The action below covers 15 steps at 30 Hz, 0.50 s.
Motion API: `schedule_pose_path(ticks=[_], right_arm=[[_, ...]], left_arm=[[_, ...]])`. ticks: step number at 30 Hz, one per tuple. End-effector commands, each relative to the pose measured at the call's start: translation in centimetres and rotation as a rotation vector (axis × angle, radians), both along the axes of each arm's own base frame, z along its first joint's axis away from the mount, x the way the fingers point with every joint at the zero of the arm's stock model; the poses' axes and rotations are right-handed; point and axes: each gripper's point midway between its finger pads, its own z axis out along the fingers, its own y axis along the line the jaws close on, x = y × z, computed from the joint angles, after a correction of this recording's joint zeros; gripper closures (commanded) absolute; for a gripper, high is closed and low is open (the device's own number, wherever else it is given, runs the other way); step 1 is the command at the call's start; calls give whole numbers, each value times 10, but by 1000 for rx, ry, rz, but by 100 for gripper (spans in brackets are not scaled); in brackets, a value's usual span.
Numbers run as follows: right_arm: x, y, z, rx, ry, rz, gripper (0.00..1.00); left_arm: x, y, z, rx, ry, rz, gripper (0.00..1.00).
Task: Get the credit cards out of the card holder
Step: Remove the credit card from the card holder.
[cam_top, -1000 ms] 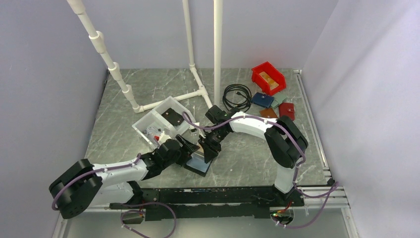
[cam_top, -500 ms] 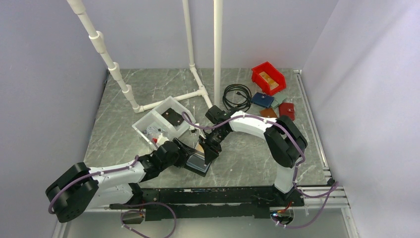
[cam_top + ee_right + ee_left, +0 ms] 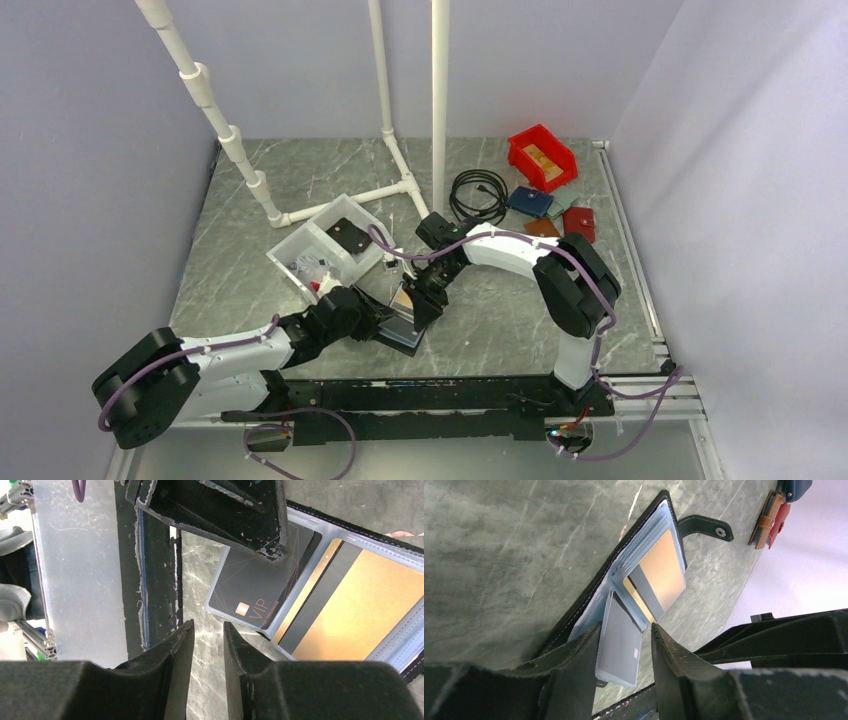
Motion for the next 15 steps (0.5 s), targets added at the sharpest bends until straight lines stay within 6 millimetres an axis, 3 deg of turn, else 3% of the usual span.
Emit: schedule_pose_path(ticks=[1, 9, 15], right_arm=[[9, 7, 10, 42, -26, 5, 69], [11, 7, 9, 39, -28, -2, 69], [13, 6, 10, 42, -31, -9, 69]], left_arm=[[-2, -6, 5, -67, 22, 2, 55], [-1, -14, 5, -126, 46, 14, 61], [-1, -19, 0, -133, 57, 2, 74]])
